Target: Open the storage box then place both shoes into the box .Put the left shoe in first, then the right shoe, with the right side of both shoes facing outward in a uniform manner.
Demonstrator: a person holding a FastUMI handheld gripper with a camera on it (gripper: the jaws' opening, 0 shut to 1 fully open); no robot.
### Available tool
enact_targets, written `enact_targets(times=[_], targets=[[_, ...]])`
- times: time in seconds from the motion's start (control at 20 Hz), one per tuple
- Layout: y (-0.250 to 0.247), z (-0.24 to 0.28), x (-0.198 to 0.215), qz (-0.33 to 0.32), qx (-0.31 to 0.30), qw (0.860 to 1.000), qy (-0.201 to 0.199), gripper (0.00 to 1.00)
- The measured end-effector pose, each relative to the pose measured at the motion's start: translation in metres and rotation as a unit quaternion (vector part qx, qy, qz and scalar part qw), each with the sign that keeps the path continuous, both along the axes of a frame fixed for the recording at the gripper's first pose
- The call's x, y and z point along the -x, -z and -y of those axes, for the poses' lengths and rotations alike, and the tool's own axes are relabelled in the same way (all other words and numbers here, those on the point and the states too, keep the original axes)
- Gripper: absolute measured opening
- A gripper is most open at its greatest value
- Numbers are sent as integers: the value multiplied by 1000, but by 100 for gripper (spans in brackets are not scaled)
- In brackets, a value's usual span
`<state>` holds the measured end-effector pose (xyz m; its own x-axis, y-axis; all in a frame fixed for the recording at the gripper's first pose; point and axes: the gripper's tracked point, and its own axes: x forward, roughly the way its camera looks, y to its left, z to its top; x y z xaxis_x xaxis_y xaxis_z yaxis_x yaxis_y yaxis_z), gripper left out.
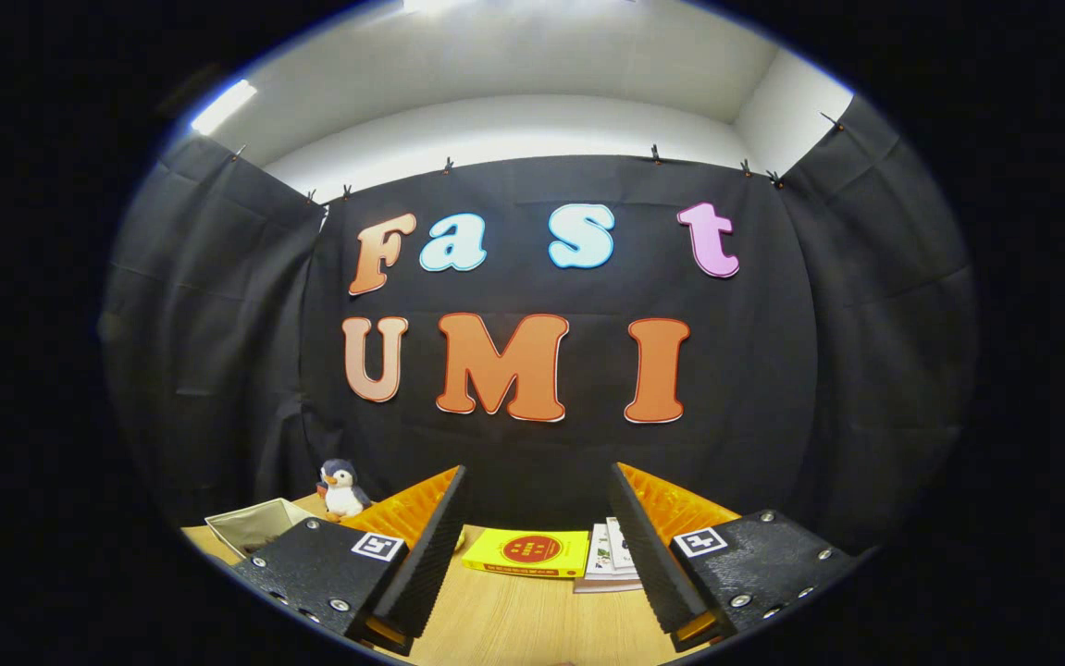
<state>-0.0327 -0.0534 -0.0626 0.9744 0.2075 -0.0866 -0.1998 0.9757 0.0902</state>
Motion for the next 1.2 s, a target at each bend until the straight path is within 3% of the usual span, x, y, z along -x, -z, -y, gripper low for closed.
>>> enact_targets(times=[0.55, 1.2], targets=[[0, -9, -8, 3, -3, 1000, -29, 91], [-9, 22, -7, 18, -10, 1000, -3, 92]])
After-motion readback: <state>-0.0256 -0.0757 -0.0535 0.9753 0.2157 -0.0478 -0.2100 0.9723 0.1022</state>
